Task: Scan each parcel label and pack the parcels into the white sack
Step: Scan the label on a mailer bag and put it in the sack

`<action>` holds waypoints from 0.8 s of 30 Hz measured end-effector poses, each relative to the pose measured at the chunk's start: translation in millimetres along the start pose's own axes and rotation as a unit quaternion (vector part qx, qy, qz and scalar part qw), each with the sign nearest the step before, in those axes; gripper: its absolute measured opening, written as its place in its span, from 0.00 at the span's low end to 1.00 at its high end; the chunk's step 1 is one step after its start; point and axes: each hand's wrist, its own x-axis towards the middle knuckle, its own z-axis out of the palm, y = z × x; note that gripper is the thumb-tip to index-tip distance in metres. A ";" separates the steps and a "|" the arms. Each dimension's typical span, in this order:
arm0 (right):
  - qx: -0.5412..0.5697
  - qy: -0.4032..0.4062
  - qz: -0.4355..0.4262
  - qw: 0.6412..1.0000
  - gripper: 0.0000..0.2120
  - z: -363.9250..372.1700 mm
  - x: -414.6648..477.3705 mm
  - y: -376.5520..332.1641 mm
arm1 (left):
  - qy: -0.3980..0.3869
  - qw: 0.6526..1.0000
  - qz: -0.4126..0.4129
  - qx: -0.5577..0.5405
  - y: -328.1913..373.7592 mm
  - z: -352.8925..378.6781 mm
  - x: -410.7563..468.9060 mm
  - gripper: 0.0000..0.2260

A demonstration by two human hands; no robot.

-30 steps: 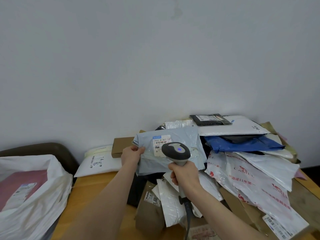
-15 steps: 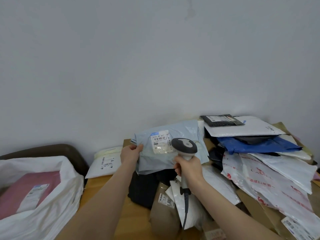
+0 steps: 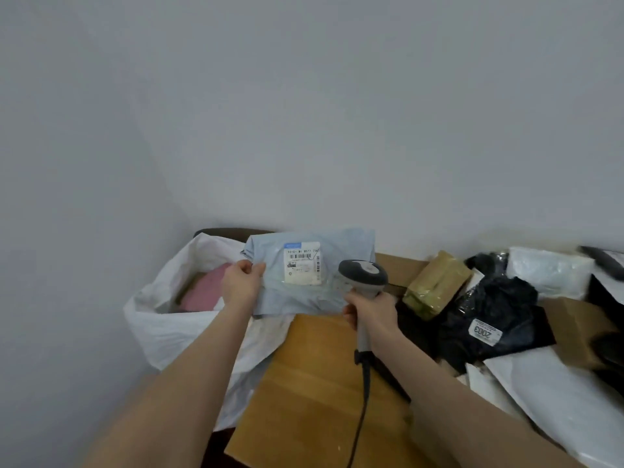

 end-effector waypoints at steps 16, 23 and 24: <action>-0.052 -0.004 0.062 0.997 0.06 278.7 100.3 43.4 | -0.160 0.916 0.176 0.322 -134.0 -113.5 273.6 0.05; -0.065 0.068 0.111 0.989 0.05 289.2 118.0 51.8 | -0.450 0.773 0.051 0.444 -181.4 -50.5 275.4 0.13; -0.057 0.079 0.113 0.989 0.05 287.4 120.0 52.0 | -0.434 0.779 0.038 0.451 -191.7 -46.3 275.3 0.22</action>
